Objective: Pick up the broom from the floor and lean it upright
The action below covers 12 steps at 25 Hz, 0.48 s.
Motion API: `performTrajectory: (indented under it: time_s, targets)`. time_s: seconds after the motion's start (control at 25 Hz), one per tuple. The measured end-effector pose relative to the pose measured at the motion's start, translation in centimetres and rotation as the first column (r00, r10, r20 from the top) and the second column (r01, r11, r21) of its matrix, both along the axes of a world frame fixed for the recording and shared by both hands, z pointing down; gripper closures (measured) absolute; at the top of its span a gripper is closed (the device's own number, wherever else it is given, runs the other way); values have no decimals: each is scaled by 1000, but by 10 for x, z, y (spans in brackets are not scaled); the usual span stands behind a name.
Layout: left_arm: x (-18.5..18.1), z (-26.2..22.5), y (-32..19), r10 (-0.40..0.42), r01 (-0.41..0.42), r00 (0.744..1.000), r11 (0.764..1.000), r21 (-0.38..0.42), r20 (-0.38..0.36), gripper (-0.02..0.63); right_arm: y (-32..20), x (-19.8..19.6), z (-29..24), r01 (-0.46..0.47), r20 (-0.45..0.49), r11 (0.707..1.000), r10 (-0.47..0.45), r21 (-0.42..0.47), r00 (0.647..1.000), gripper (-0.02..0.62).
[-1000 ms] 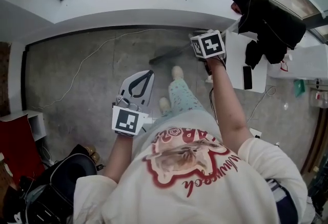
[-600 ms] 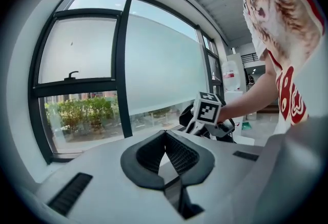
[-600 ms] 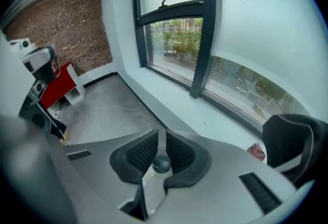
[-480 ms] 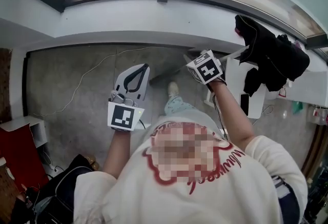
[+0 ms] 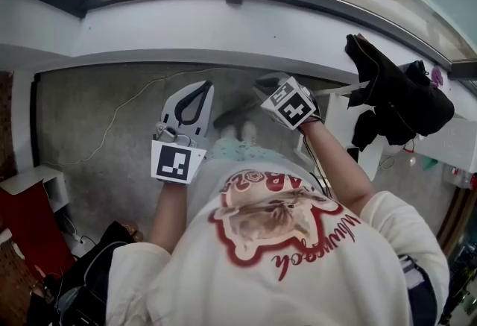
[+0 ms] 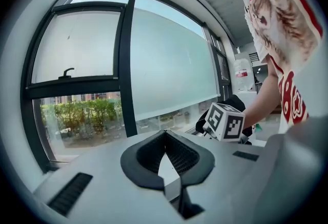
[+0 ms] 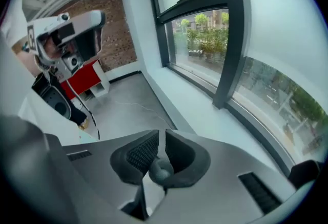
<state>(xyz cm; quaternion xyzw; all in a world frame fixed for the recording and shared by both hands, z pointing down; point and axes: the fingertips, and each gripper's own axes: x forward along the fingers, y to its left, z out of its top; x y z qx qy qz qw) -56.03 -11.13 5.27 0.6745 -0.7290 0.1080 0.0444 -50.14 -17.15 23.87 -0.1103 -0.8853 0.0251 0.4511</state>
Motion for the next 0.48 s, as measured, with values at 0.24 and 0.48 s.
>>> performTrajectory:
  time_s: [0.24, 0.48]
  targets:
    - [-18, 7, -14, -12, 11, 999, 1000, -16, -46, 584, -1, -12, 1, -45, 135, 999, 46, -12, 990, 571]
    - [-26, 3, -25, -18, 17, 999, 1000, -12, -34, 584, -48, -33, -8, -215, 187, 977, 212, -2, 959, 574]
